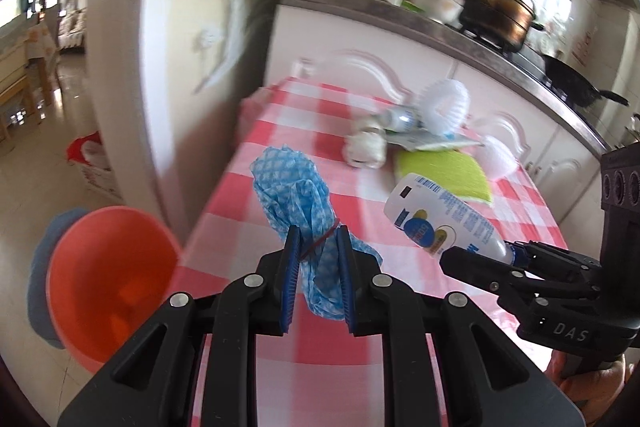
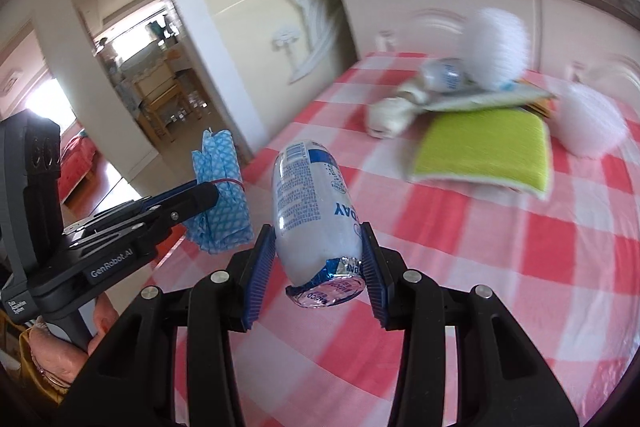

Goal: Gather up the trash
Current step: 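Lift the blue cloth bundle and white bottle and carry both over the orange bucket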

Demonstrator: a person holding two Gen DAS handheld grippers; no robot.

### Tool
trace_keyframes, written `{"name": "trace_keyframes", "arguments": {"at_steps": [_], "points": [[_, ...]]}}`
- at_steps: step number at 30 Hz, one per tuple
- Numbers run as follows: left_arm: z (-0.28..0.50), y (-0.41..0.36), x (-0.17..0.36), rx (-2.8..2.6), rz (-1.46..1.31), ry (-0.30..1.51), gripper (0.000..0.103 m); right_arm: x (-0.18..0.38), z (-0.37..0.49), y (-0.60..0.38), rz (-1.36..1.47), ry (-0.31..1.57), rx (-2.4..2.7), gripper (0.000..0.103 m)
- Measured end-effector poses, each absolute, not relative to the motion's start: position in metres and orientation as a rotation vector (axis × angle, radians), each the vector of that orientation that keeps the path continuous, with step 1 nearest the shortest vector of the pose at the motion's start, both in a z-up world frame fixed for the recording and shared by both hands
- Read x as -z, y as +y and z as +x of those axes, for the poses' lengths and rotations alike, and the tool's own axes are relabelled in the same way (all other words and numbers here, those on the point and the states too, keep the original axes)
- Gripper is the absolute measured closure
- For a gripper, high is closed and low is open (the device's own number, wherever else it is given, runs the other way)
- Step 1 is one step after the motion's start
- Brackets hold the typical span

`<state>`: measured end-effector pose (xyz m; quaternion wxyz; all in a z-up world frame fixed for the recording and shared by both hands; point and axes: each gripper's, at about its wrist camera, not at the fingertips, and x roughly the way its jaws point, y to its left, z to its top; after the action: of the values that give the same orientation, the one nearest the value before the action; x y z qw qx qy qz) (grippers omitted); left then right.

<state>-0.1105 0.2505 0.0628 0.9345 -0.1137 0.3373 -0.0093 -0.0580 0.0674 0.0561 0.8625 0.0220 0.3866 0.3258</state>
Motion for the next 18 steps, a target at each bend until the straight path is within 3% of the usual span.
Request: {"name": "trace_keyframes", "arguments": {"at_steps": [18], "points": [[-0.123, 0.388, -0.018, -0.307, -0.297, 0.754, 0.083, -0.037, -0.046, 0.235, -0.124, 0.895, -0.931, 0.059]]}}
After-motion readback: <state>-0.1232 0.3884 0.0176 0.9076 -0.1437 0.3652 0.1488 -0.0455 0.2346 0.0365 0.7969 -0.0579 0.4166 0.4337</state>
